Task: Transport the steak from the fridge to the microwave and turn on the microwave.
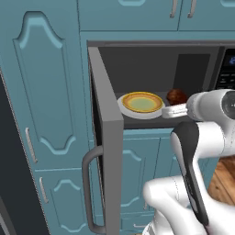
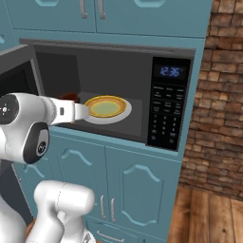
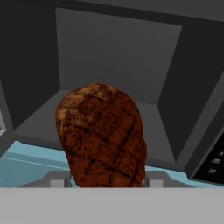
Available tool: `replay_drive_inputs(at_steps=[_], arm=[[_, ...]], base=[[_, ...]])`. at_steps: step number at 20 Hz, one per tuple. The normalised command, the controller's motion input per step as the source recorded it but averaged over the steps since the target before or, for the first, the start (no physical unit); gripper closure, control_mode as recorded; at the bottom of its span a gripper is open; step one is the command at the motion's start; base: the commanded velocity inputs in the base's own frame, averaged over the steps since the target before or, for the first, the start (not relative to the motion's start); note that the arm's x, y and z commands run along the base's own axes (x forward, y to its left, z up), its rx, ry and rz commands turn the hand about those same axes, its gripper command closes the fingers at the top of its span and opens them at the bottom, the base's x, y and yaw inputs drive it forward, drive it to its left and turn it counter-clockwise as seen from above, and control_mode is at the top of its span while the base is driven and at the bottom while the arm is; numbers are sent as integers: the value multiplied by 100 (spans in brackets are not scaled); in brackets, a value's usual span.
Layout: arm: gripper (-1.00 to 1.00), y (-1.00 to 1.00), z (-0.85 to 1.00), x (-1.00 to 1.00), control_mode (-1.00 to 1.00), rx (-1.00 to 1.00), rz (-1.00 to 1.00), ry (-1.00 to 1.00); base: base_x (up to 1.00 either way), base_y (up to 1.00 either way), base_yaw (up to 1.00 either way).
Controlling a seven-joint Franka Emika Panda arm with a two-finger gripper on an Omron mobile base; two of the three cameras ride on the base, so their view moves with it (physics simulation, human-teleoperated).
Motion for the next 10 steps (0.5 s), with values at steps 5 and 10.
replay_drive_inputs(at_steps=[5, 10], arm=[[100, 0, -10, 25, -100, 0, 0, 0], [100, 0, -10, 24, -100, 0, 0, 0]], base=[[0, 0, 0], [0, 0, 0]])
